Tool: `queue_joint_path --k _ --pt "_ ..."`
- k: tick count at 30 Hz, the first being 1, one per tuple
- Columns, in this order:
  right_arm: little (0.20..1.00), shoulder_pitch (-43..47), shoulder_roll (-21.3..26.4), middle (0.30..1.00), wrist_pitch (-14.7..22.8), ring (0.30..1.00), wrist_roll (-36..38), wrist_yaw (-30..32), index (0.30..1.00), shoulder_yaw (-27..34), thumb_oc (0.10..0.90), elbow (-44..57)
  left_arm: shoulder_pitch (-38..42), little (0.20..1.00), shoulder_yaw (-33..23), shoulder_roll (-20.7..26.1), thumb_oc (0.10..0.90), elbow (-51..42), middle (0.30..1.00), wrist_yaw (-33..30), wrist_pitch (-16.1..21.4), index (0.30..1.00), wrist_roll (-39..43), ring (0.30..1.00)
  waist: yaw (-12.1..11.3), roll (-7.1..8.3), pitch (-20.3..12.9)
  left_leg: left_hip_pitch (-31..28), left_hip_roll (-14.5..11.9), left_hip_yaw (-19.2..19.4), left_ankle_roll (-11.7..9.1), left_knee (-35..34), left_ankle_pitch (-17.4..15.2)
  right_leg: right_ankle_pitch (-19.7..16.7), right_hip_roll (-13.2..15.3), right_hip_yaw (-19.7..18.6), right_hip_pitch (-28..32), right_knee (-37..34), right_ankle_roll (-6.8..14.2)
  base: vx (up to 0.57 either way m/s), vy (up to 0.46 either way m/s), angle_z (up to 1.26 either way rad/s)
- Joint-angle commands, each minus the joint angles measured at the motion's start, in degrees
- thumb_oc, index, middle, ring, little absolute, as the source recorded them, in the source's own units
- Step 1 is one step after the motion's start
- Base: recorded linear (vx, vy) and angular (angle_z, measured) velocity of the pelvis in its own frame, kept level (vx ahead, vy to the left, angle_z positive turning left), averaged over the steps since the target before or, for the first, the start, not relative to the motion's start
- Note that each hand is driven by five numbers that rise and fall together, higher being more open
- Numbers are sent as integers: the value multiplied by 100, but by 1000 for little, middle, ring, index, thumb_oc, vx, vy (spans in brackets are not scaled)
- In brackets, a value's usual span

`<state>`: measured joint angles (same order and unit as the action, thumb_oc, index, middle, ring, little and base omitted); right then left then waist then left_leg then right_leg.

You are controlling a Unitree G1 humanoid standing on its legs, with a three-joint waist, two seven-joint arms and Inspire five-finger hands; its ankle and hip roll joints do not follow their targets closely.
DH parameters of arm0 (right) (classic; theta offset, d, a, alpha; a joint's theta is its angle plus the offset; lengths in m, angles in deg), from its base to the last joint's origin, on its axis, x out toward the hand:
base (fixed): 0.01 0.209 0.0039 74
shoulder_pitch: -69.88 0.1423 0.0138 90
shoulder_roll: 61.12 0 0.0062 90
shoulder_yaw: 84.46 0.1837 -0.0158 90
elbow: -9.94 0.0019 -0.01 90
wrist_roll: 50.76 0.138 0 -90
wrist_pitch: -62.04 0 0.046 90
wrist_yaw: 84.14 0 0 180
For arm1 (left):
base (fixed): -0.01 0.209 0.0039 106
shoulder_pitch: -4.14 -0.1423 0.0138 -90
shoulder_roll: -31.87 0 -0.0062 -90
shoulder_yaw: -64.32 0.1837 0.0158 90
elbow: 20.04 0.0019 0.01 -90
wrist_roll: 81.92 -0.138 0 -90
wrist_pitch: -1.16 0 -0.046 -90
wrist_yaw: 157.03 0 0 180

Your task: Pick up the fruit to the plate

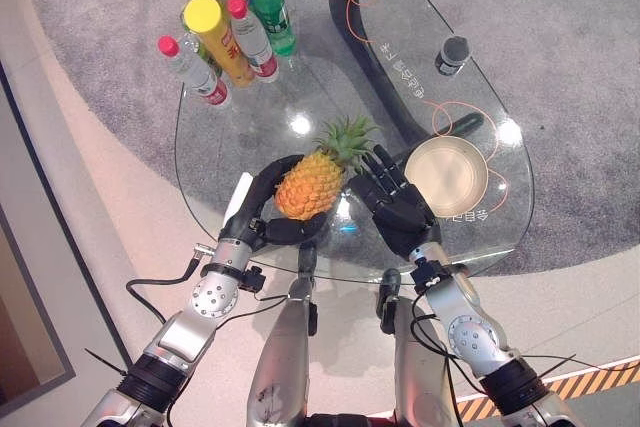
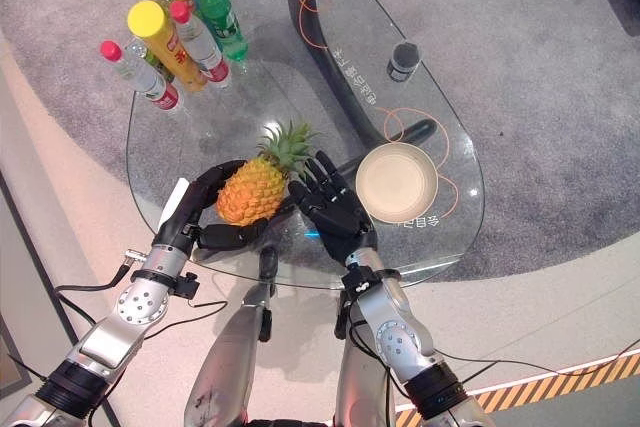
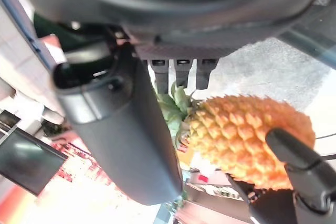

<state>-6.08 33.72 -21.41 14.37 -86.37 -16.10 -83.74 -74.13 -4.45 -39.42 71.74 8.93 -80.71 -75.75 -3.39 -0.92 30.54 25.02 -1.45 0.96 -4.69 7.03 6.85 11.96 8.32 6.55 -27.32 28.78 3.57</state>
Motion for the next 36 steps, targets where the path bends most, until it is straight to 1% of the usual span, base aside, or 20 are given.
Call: queue_joint_path --k 1,5,9,13,18,23,26,27,29,31,34,36 --pt "900 488 -4 900 185 900 -239 -745 900 -49 800 668 549 200 -5 181 100 -954 300 284 593 300 193 300 104 207 -75 -101 510 80 328 971 -760 -1492 -59 210 640 -1794 93 0 0 0" --pt "900 553 15 900 259 900 -221 -802 900 -54 800 673 590 200 118 205 100 -950 300 578 493 300 240 300 105 191 -75 -85 523 69 335 982 -764 -1508 -43 214 609 -1777 115 0 0 0" --pt "900 596 -1 900 337 900 -137 -838 900 -71 800 635 625 200 242 217 100 -946 300 724 366 300 305 300 109 170 -75 -60 538 79 350 992 -777 -1508 -28 214 572 -1760 127 0 0 0" --pt "900 615 14 900 358 900 -46 -802 900 -72 800 628 641 200 343 277 100 -884 300 792 446 300 170 300 121 154 -75 -38 549 106 357 1005 -788 -1519 -5 214 549 -1758 145 0 0 0" --pt "900 613 19 900 416 900 171 -793 900 -95 800 512 699 200 419 335 100 -872 300 733 533 300 102 300 132 130 -75 -7 548 138 365 1036 -807 -1520 35 212 510 -1730 157 0 0 0" --pt "900 609 -40 900 417 900 459 -1164 900 -128 800 496 710 200 430 339 100 -856 300 738 536 300 127 300 125 113 -75 -3 556 149 373 1046 -819 -1519 57 213 490 -1706 172 8 15 3" --pt "900 699 -141 900 310 900 861 -1905 900 -173 800 578 728 200 463 364 100 -794 300 746 567 300 202 300 109 96 -75 26 579 140 384 1084 -846 -1519 74 201 454 -1683 192 0 0 0" --pt "900 703 -152 900 318 900 896 -1975 900 -182 800 601 734 200 470 363 100 -779 300 752 576 300 200 300 108 95 -75 28 580 138 384 1088 -849 -1518 74 198 452 -1680 193 0 0 0" --pt "900 711 -160 900 320 900 912 -2027 900 -184 800 618 739 200 483 356 100 -777 300 752 571 300 190 300 107 93 -75 35 579 140 384 1095 -851 -1519 78 200 446 -1678 195 0 0 0" --pt "900 730 -153 900 357 900 971 -2211 900 -180 800 631 738 200 497 361 100 -772 300 778 579 300 181 300 99 86 -75 57 585 141 385 1105 -853 -1522 82 207 434 -1680 200 0 0 0" --pt "900 705 -223 900 462 900 992 -2167 900 -95 800 621 707 200 508 375 100 -739 300 857 591 300 63 300 101 86 -75 85 597 131 390 1170 -895 -1521 92 200 404 -1650 214 0 0 0" --pt "900 744 -250 900 594 900 976 -2010 900 -77 800 593 751 200 546 390 100 -764 300 900 505 300 31 300 110 84 -75 91 604 127 392 1190 -908 -1525 86 191 397 -1648 214 0 0 0"
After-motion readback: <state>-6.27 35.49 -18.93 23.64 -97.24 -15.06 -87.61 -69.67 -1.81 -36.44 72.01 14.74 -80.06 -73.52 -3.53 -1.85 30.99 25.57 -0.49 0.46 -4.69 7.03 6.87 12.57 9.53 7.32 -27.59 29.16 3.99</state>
